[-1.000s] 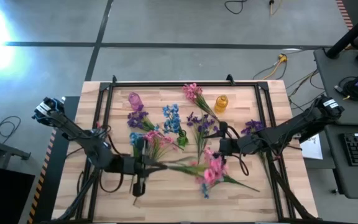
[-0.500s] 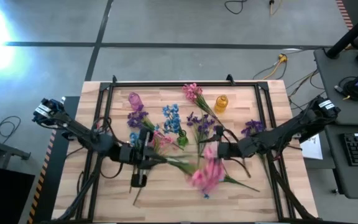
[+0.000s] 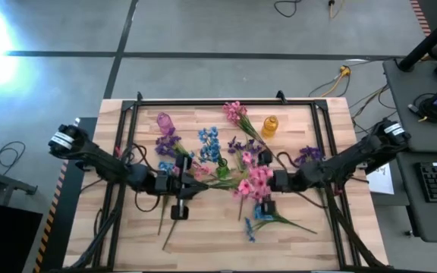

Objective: Sort flowers into vase by color
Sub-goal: Put the bottom left pink flowers into the yellow vase

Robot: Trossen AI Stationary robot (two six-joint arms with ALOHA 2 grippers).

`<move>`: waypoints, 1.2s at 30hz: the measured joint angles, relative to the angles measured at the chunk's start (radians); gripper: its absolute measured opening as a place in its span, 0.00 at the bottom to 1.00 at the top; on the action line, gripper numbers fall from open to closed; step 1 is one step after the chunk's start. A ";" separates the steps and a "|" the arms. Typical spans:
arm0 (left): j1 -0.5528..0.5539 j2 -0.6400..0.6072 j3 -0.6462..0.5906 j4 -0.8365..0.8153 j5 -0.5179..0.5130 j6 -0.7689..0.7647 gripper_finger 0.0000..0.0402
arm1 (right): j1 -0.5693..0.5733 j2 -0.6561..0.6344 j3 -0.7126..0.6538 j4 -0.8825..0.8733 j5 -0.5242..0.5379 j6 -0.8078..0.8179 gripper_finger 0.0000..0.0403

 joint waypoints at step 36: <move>0.020 0.072 0.009 -0.006 -0.114 -0.035 0.01 | -0.097 0.241 0.371 -0.193 -0.052 0.049 0.26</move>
